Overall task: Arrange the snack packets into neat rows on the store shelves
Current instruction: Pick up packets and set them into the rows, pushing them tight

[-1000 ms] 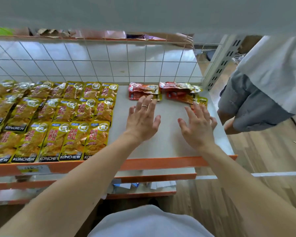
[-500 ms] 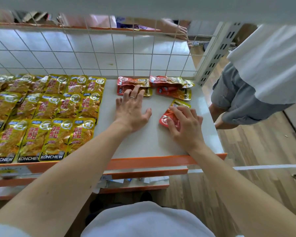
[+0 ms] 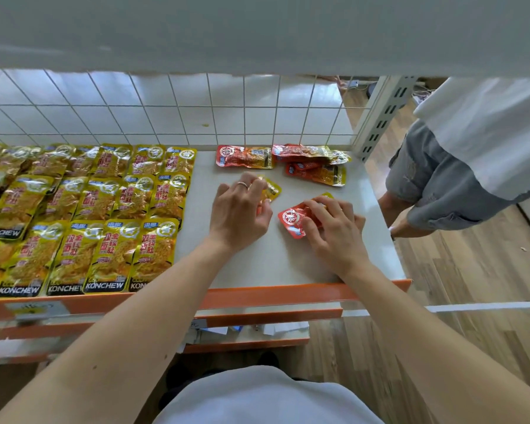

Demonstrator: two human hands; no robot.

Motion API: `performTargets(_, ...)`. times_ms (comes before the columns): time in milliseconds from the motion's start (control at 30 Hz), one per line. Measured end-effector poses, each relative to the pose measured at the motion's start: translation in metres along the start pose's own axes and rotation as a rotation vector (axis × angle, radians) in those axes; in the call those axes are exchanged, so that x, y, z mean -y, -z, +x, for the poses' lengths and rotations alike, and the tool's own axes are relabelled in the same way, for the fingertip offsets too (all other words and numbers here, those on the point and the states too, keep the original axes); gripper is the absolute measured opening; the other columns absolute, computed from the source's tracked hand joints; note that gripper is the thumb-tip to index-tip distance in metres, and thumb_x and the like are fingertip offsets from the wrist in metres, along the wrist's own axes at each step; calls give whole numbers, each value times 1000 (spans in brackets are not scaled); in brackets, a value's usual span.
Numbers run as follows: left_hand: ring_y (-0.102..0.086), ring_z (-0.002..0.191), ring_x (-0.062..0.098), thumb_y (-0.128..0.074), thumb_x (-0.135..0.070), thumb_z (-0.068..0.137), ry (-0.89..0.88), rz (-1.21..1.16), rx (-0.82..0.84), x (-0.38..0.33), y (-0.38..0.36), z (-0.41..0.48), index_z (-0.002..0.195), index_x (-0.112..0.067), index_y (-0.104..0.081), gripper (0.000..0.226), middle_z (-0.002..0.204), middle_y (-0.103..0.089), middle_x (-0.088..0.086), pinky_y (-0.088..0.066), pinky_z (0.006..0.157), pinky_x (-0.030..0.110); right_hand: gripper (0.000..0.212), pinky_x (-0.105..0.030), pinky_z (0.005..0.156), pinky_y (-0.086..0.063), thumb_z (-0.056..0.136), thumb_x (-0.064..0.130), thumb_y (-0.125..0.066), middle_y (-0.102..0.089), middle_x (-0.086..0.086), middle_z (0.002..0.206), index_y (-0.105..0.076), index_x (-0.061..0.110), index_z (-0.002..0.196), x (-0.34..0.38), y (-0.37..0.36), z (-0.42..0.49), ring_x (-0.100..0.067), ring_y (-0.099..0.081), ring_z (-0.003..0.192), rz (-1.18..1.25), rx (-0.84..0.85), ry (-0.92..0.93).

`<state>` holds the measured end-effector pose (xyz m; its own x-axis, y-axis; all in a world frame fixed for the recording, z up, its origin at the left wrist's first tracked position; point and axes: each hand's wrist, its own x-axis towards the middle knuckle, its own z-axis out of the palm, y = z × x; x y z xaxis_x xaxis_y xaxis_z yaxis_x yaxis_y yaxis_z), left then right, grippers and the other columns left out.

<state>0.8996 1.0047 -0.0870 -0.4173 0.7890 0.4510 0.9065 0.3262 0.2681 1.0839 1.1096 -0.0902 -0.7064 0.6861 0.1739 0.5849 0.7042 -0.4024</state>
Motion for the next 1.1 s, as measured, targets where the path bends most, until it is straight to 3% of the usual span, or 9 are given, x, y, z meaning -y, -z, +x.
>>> performTargets(167,-57,103,31,-55,-43,81,122,32,107,1,1,-2,104,-16,-68,38,119,-63,5,-36,83,38,61,-38,102,-20,80,32,-37,-46,5,148,-53,26,139,0,4,0,-18,-28,137,45,26,3)
performTargets(333,-56,110,32,-62,-48,81,157,6,214,-6,9,-10,115,-13,-65,49,123,-61,9,-44,88,43,62,-46,100,-25,80,43,-37,-50,7,145,-54,28,138,0,3,1,-16,-32,134,-4,18,18)
performTargets(500,-63,86,41,-66,-29,90,60,67,242,-15,37,-15,100,-6,-66,25,95,-67,15,-50,68,41,67,-45,95,-23,81,69,-43,-46,7,139,-51,35,138,-4,1,-2,-20,-32,130,-109,76,93)
performTargets(600,-64,73,47,-56,-14,92,50,60,236,-13,56,-8,105,-6,-64,17,78,-66,22,-48,61,41,55,-46,94,-25,86,61,-57,-52,6,136,-57,33,134,-4,-2,-2,-22,-36,128,-56,29,105)
performTargets(667,-62,64,43,-54,-4,90,102,-8,194,-9,71,-7,119,-9,-62,30,70,-64,21,-48,60,39,39,-46,92,-26,92,42,-64,-58,6,132,-63,30,130,-3,-4,-1,-24,-40,126,-4,-23,119)
performTargets(733,-57,54,24,-54,2,89,203,-157,153,-5,90,-11,123,-13,-65,39,65,-62,12,-45,58,22,31,-50,92,-31,95,22,-59,-65,4,127,-67,26,125,-2,-4,-4,-27,-47,121,46,-78,158)
performTargets(800,-56,55,9,-57,1,91,362,-303,177,-3,107,-21,106,-16,-76,30,68,-63,4,-39,53,6,31,-53,89,-37,96,17,-51,-70,0,119,-70,20,120,0,1,-4,-30,-55,112,94,-175,187)
performTargets(933,-71,81,19,-50,-3,97,812,-808,171,-1,135,-57,86,-24,-77,36,90,-75,1,-59,62,29,28,-40,83,-37,101,22,-47,-73,-2,99,-72,13,111,31,14,-8,-27,-63,95,292,-286,170)
performTargets(1100,-71,80,16,-38,-2,98,1114,-1121,-64,8,166,-110,89,-15,-78,43,93,-76,5,-58,59,27,30,-44,73,-60,98,25,-48,-71,-7,98,-69,8,112,100,14,-16,-23,-70,87,811,31,77)
